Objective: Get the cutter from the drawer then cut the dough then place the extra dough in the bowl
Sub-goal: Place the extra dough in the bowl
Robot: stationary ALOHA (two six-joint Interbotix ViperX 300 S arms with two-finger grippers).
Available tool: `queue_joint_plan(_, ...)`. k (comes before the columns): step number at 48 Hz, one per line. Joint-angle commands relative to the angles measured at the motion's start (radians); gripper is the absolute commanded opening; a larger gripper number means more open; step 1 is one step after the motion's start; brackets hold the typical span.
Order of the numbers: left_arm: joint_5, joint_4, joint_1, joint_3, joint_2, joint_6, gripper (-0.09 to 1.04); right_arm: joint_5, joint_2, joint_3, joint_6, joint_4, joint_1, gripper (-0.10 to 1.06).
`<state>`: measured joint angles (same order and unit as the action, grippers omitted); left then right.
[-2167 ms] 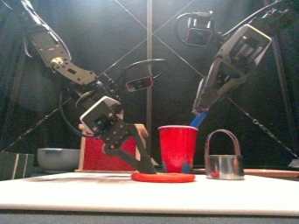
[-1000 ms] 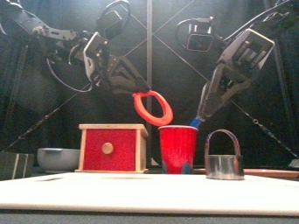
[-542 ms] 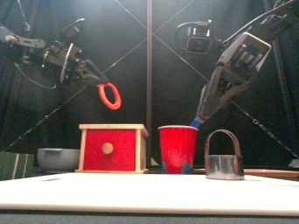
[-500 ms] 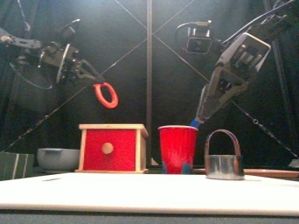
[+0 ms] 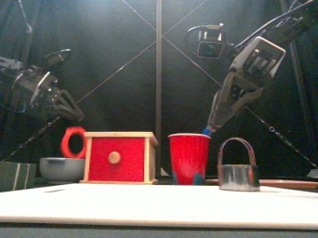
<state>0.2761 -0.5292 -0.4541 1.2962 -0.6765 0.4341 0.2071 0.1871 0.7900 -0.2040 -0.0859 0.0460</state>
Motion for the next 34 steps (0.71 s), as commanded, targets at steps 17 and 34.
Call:
queue_joint_plan(17,0.069,0.025,0.307,-0.144,-0.005,0.005,0.78,-0.21,0.087,-0.095,0.005,-0.109,-0.014,0.71)
queue_joint_plan(34,0.252,0.187,0.515,-0.124,0.012,0.003,0.78,-0.492,0.086,-0.058,0.005,-0.123,-0.051,0.71)
